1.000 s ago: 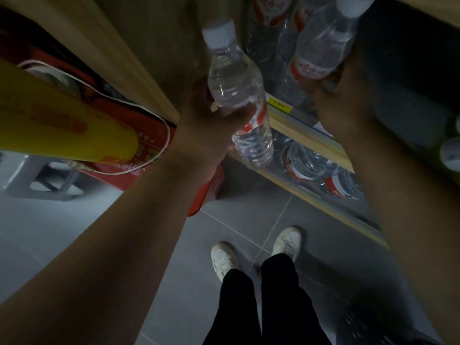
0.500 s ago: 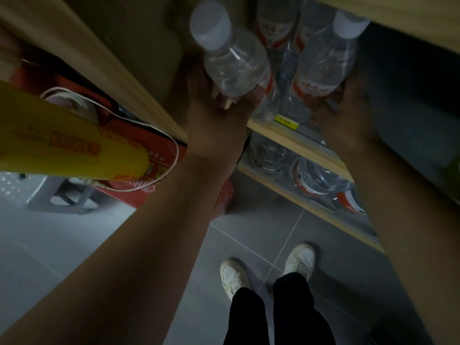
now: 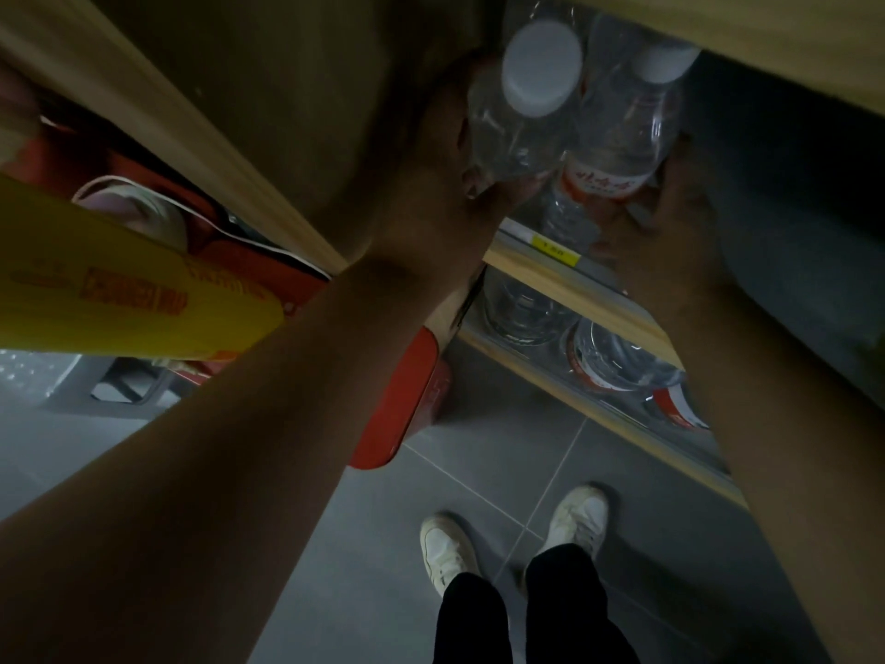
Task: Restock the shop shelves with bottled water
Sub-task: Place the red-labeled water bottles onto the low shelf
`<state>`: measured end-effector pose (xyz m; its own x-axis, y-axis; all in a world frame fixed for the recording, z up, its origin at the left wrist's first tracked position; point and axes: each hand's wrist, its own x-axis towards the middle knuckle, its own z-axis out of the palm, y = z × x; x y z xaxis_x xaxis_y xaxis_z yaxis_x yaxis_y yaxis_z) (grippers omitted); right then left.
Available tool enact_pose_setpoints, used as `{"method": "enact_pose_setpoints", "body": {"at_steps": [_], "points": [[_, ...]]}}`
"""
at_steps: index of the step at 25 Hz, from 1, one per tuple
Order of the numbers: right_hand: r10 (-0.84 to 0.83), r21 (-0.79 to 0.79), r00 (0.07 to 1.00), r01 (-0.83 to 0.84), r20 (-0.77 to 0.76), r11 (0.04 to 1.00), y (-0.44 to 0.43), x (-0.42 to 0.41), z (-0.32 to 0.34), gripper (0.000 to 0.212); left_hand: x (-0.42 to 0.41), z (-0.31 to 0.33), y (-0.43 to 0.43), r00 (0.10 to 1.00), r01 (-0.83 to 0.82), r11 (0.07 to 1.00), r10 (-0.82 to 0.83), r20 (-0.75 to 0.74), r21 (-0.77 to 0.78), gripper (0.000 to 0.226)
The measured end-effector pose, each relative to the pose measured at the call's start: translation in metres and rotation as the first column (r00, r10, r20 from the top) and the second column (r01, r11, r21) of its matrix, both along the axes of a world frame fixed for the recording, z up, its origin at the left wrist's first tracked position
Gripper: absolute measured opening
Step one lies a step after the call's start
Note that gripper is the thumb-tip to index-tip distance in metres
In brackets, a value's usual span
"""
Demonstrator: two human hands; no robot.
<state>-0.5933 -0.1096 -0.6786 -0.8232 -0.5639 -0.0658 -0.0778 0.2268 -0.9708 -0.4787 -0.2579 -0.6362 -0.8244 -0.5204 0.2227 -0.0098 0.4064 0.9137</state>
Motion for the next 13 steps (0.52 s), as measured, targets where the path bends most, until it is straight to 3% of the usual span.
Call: {"method": "enact_pose_setpoints", "body": {"at_steps": [2,7,13], "points": [[0.005,-0.025,1.0,-0.005,0.012,1.0,0.001,0.0,0.0,0.071,-0.003,-0.001,-0.004,0.995,0.018,0.999,-0.023,0.095,0.047,0.078],[0.006,-0.07,0.998,-0.002,0.056,0.998,-0.001,0.002,-0.002,0.076,-0.015,0.001,-0.031,0.954,0.122,0.991,-0.102,0.283,-0.053,0.077],[-0.04,-0.071,0.993,0.048,0.108,0.996,-0.01,-0.001,-0.003,0.079,-0.028,-0.006,-0.03,0.936,0.078,0.988,-0.118,0.331,0.13,0.062]]}}
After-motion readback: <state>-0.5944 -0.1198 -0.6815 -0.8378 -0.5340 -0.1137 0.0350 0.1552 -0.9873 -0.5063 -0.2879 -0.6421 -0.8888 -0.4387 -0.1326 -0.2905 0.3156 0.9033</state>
